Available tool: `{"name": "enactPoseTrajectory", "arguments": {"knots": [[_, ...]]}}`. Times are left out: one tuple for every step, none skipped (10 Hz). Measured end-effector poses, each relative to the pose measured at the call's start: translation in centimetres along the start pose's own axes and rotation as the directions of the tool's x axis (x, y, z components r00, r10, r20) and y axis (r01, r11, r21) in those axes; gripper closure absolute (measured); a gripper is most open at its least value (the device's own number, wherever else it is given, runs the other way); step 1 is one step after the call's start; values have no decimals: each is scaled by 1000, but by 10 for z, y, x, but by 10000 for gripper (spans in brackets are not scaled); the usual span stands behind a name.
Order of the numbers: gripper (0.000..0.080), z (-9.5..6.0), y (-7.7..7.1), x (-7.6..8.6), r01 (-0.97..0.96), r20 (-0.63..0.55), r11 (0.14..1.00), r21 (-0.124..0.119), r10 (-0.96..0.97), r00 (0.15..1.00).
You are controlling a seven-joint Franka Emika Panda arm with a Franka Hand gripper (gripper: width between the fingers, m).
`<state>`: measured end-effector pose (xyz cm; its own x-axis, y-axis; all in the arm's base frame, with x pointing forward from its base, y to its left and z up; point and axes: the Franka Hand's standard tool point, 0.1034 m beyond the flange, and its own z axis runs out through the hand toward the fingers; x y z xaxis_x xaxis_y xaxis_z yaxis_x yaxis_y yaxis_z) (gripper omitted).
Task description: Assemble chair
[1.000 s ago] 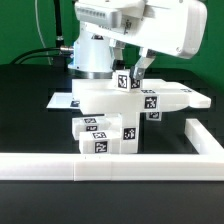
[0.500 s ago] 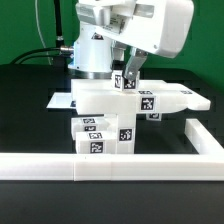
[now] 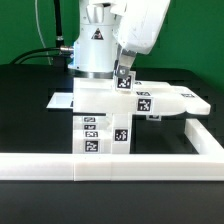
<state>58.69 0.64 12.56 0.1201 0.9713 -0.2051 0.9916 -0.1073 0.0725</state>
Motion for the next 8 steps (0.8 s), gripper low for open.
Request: {"name": "enactPoseTrajectory", "arguments": {"knots": [[517,1,-1,-2,-101,5,995,11,101,995],[517,3,-4,-11,-250,42,966,63,248,968],[517,4,-1,-16,-319,63,944,84,314,947],[517,5,-1,-17,-429,76,897,106,423,903],[517,5,-1,-17,-508,81,853,118,502,861],[517,5,-1,-16,-586,84,803,108,580,810],[517,4,-1,-15,-661,94,744,100,654,751],[517,4,-1,-14,-696,99,712,96,689,718]]}}
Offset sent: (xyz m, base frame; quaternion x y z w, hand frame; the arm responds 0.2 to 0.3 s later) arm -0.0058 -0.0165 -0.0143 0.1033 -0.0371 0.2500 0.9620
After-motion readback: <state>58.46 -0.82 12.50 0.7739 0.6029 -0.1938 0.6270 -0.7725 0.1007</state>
